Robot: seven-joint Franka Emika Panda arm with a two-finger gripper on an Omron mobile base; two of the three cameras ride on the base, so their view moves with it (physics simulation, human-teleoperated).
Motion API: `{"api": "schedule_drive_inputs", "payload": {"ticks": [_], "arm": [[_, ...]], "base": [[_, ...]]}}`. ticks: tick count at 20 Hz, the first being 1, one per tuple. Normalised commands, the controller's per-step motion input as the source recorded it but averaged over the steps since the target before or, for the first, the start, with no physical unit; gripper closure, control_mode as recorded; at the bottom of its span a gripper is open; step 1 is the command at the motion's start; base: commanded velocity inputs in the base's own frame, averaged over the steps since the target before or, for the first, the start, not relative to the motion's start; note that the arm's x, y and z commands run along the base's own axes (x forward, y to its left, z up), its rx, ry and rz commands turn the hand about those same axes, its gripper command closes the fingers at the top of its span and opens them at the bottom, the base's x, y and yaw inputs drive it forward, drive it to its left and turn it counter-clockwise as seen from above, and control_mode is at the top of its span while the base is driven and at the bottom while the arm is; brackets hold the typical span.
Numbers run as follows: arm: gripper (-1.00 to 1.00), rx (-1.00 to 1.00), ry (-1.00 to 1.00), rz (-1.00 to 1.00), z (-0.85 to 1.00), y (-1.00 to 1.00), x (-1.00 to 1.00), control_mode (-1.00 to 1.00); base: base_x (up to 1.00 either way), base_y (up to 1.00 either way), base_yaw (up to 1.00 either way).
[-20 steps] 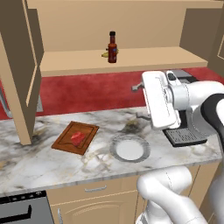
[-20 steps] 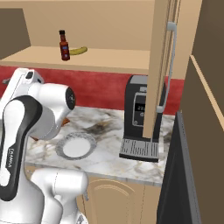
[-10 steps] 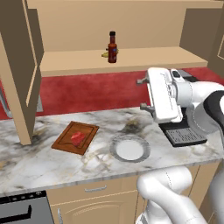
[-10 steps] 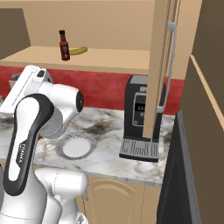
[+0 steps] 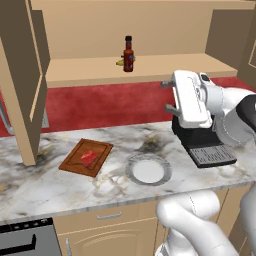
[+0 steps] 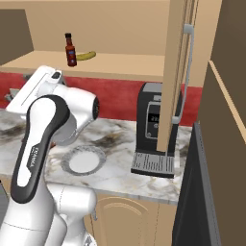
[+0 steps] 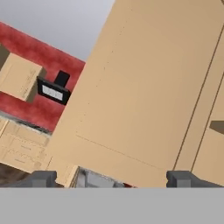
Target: Pick the steak from the plate and place it on the cutting board. Then pick the condiment bottle from the cabinet and place it next to the cutting board.
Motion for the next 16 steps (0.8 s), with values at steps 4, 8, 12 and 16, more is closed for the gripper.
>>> {"api": "schedule_drive_inputs", "payload": {"ticks": [4, 8, 12, 16], "arm": [[-1.00, 0.00, 0.07, 0.00, 0.25, -0.20, 0.08, -1.00], [-1.00, 0.01, 0.08, 0.00, 0.31, -0.16, 0.06, -1.00], [-1.00, 0.01, 0.06, 0.00, 0.23, -0.10, 0.06, -1.00], [-1.00, 0.00, 0.03, 0.00, 0.12, -0.04, 0.07, -1.00]], "base": [[0.00, 0.00, 0.00], [0.00, 0.00, 0.00], [0.00, 0.00, 0.00], [0.00, 0.00, 0.00]]}}
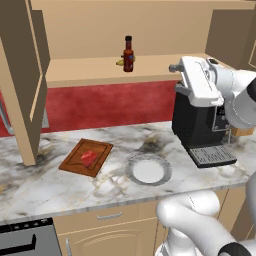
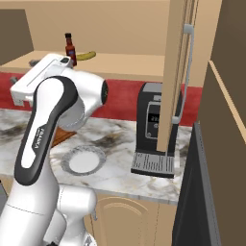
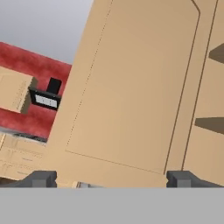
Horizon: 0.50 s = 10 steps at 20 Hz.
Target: Pick the steak from the plate and place it on the cutting board. Then pick the condiment bottle from the cabinet and place it next to the cutting board.
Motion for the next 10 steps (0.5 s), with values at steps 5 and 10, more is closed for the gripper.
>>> {"api": "schedule_drive_inputs", "payload": {"ticks": [5, 10], "arm": [[-1.00, 0.00, 0.03, -0.01, 0.06, -0.03, 0.10, -1.00], [-1.00, 0.00, 0.02, -0.02, 0.04, -0.06, 0.15, -1.00]], "base": [[0.00, 0.00, 0.00], [0.00, 0.00, 0.00]]}}
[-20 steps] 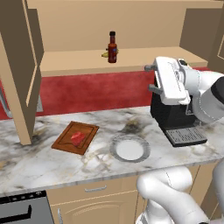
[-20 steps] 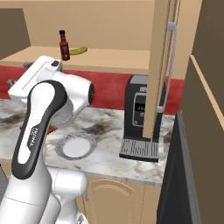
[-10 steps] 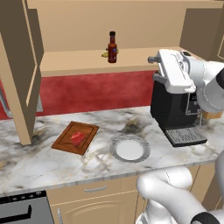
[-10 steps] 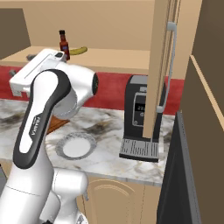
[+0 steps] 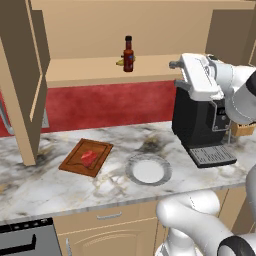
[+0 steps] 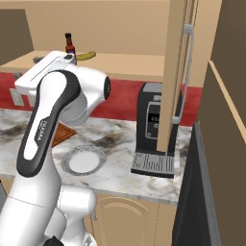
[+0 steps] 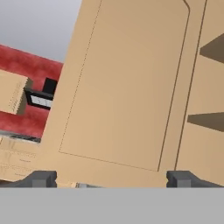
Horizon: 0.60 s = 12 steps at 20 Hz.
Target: Pick the steak from the plate and place it on the cutting board. Then pick the condiment bottle from the cabinet and place it next to the cutting board.
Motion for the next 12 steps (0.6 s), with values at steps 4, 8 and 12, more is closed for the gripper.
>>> {"api": "schedule_drive_inputs", "payload": {"ticks": [4, 8, 12], "arm": [[-1.00, 0.00, 0.02, -0.02, 0.04, -0.03, 0.15, -1.00], [-1.00, 0.00, 0.02, -0.03, 0.05, -0.02, 0.17, -1.00], [-1.00, 0.00, 0.01, -0.03, 0.05, -0.01, 0.19, -1.00]], "base": [[0.00, 0.00, 0.00], [0.00, 0.00, 0.00], [0.00, 0.00, 0.00]]}}
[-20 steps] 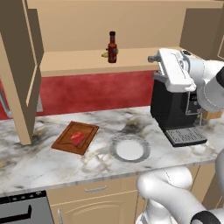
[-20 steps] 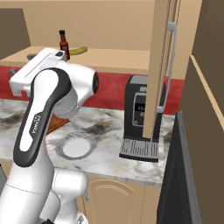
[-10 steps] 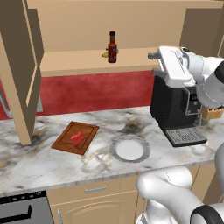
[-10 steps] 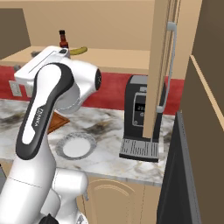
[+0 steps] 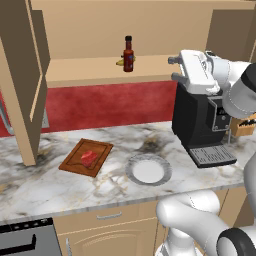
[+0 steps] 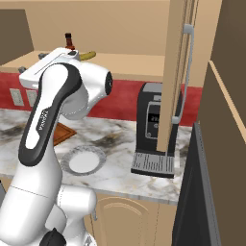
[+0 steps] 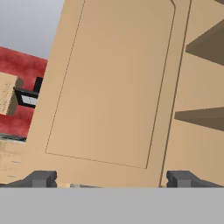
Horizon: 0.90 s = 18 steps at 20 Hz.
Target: Pick the steak from the plate and place it on the cutting board. Then pick the condiment bottle from the cabinet and place it next to the cutting board.
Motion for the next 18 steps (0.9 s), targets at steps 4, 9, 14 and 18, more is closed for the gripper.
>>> {"api": "schedule_drive_inputs", "payload": {"ticks": [4, 9, 14, 18], "arm": [[-1.00, 0.00, 0.01, -0.03, 0.07, -0.01, 0.18, -1.00], [-1.00, 0.00, 0.01, -0.02, 0.09, -0.02, 0.18, -1.00], [-1.00, 0.00, 0.00, -0.01, 0.05, -0.05, 0.17, -1.00], [-1.00, 0.01, 0.00, 0.00, 0.01, -0.02, 0.16, -1.00]], "base": [[0.00, 0.00, 0.00], [0.00, 0.00, 0.00], [0.00, 0.00, 0.00], [0.00, 0.00, 0.00]]}}
